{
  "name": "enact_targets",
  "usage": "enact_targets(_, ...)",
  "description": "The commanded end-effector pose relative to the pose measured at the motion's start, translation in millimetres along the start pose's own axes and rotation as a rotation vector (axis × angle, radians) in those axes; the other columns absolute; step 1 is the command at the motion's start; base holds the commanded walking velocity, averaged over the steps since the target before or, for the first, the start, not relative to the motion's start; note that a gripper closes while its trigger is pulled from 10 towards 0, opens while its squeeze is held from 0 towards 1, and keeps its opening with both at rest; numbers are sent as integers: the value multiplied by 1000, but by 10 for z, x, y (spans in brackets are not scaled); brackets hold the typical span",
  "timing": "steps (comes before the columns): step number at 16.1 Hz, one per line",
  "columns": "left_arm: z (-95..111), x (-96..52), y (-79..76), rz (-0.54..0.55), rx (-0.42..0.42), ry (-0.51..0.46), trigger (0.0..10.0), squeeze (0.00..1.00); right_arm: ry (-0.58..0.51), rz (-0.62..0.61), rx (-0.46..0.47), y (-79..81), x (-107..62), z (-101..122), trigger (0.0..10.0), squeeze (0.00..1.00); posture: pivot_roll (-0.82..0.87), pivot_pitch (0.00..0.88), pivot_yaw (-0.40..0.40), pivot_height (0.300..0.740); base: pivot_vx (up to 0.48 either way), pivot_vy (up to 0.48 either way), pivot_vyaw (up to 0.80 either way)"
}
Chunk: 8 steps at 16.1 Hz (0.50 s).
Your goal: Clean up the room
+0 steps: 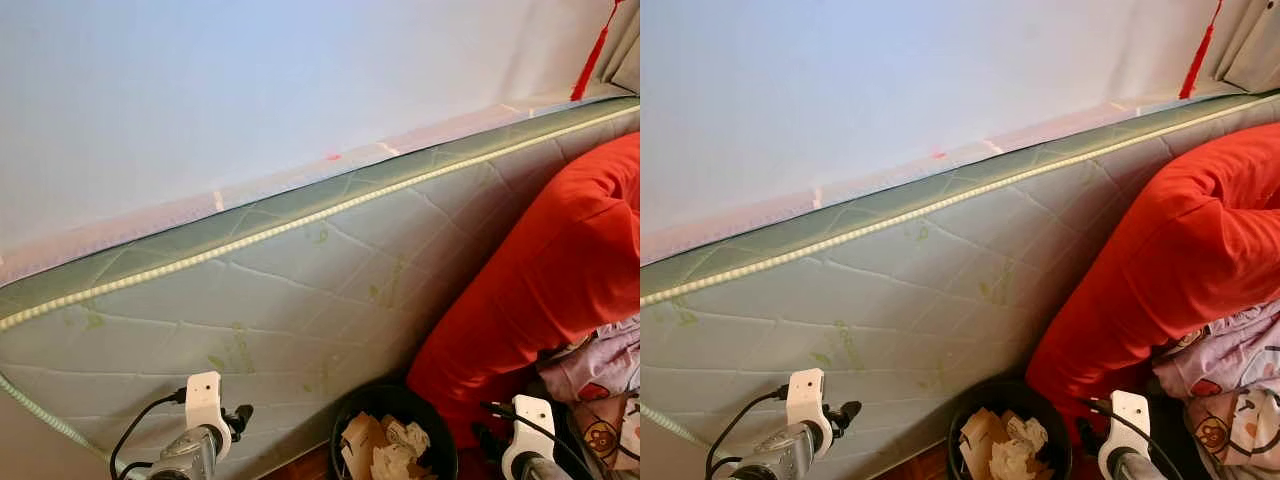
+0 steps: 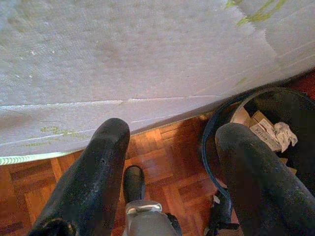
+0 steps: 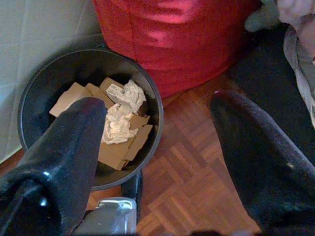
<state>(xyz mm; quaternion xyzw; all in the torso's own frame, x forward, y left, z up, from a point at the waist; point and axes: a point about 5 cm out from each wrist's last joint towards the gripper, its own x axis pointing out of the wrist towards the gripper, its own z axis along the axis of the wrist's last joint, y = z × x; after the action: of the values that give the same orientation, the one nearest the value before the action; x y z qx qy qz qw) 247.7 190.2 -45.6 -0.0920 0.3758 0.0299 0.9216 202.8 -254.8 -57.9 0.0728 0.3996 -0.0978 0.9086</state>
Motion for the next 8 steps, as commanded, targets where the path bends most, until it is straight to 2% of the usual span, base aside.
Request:
enact_targets(1, -17, -5, 20, 6, 16, 8, 10000, 0, 15, -2, 17, 0, -6, -42, 10000, 0, 25, 0, 16, 740, 0, 0, 0)
enact_targets(8, -28, -8, 23, 6, 12, 8, 10000, 0, 19, -6, 19, -3, -8, -54, 10000, 0, 21, 0, 17, 740, 0, 0, 0)
